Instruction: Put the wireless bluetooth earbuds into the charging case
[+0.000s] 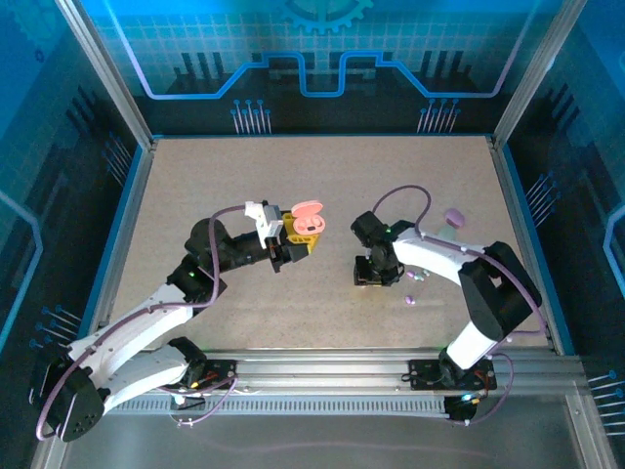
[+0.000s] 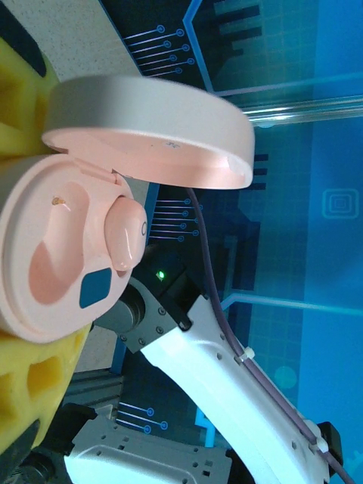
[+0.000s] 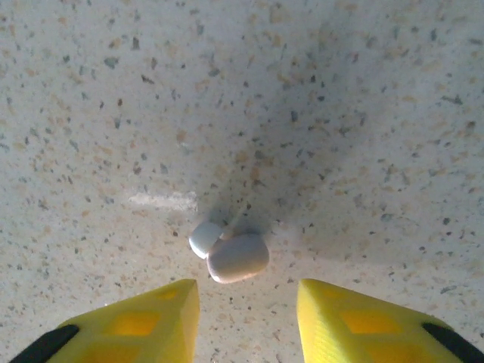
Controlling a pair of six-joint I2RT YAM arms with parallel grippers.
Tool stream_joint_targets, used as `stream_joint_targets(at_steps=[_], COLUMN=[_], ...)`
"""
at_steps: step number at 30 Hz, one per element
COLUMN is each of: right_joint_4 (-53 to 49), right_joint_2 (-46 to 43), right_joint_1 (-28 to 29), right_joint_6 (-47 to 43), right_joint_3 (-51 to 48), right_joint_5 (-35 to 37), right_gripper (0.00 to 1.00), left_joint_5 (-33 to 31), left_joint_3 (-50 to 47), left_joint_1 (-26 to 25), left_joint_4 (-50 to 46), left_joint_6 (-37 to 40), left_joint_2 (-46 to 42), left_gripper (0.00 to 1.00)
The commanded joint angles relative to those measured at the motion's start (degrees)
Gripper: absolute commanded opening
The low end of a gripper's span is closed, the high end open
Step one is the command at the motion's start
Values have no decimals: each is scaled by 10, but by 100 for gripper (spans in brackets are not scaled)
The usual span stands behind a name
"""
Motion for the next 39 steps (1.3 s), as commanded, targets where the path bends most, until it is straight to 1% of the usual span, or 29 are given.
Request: stream_joint_targets(at_steps=[1, 5, 10, 12, 16, 23, 31, 39], right_joint_4=[35, 48, 84, 94, 111, 112, 103, 78], right_joint_2=[-23, -1, 17, 23, 29, 38, 38, 69], right_joint_1=[-9, -12, -16, -17, -18, -17, -6, -3], right_joint_6=[31, 51, 64, 69, 73, 50, 52, 35], right_joint_3=[-24, -24, -34, -34, -33, -13, 8, 44], right_joint_5=[-45, -46, -58, -57, -53, -62, -51, -40], right_gripper=[42, 45, 45, 42, 39, 32, 33, 37], left_joint_5=[2, 6, 4, 3, 2, 2, 2, 2], left_joint_3=[9, 11, 9, 7, 8, 9, 9, 8], left_joint_1=[-4, -3, -3, -4, -4, -4, -3, -4], left_joint_4=[21, 25, 22, 22, 21, 21, 24, 23], left_joint_6=[-4, -7, -4, -4, -3, -2, -5, -4], left_joint_2=[1, 4, 1, 1, 1, 4, 6, 6], left_gripper=[26, 26, 26, 26, 26, 26, 26, 26])
